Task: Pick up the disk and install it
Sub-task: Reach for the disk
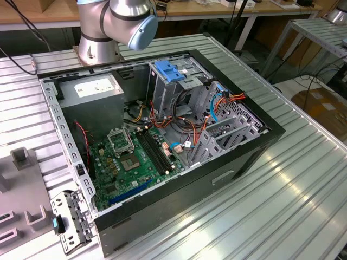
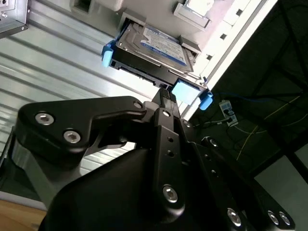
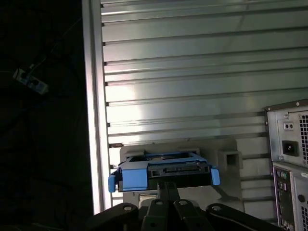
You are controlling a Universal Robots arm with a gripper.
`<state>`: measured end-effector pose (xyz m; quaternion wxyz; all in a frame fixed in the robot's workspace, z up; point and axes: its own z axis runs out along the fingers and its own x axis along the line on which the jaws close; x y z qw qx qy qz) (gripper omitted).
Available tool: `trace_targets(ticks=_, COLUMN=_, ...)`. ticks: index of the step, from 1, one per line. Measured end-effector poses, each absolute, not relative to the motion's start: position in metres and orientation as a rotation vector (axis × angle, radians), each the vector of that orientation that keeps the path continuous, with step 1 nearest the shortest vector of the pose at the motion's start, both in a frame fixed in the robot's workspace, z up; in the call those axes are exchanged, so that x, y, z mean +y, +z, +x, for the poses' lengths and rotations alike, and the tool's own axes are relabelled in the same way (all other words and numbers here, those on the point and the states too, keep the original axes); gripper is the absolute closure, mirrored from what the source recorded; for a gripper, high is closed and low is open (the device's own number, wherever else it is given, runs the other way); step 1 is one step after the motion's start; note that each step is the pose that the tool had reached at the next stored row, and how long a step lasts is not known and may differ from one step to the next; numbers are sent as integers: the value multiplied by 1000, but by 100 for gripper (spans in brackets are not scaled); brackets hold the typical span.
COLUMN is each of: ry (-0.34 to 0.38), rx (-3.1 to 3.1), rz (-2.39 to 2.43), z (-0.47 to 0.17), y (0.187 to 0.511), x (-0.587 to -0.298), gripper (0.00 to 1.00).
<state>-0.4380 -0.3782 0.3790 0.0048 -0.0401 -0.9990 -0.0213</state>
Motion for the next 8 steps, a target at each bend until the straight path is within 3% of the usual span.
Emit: trace_targets(ticks=8, ry=-67, rx=-3128, rz=-126, z=-456, y=378, x=-378, gripper=89)
